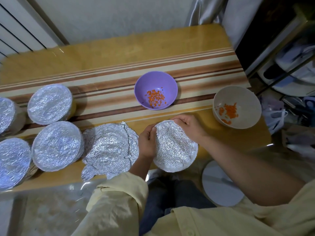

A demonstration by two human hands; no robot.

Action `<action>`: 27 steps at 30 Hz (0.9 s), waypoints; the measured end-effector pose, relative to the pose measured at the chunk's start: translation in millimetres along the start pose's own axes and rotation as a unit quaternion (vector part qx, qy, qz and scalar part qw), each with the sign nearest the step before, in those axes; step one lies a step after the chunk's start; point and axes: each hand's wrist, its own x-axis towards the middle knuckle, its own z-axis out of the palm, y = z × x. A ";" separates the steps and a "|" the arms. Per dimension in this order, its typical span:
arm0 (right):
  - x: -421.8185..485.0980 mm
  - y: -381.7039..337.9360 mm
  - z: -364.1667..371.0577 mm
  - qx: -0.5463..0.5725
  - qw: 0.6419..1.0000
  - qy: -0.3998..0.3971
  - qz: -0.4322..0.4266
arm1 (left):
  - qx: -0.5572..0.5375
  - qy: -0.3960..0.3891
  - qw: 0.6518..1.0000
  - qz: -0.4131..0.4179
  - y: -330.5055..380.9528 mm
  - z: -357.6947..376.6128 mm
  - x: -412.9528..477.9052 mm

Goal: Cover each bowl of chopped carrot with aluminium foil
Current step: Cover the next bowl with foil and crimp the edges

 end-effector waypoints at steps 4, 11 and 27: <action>-0.8 -3.5 -6.6 0.003 1.000 -0.025 0.005 | 0.003 -0.010 1.000 -0.004 1.5 -0.5 -0.7; 8.0 -19.1 -2.6 -0.041 0.996 -0.075 -0.034 | 0.009 -0.016 1.000 -0.001 0.5 -1.7 1.1; 3.3 -16.8 -6.2 -0.011 1.000 0.012 -0.016 | 0.025 0.002 1.000 -0.014 1.9 -2.1 -0.7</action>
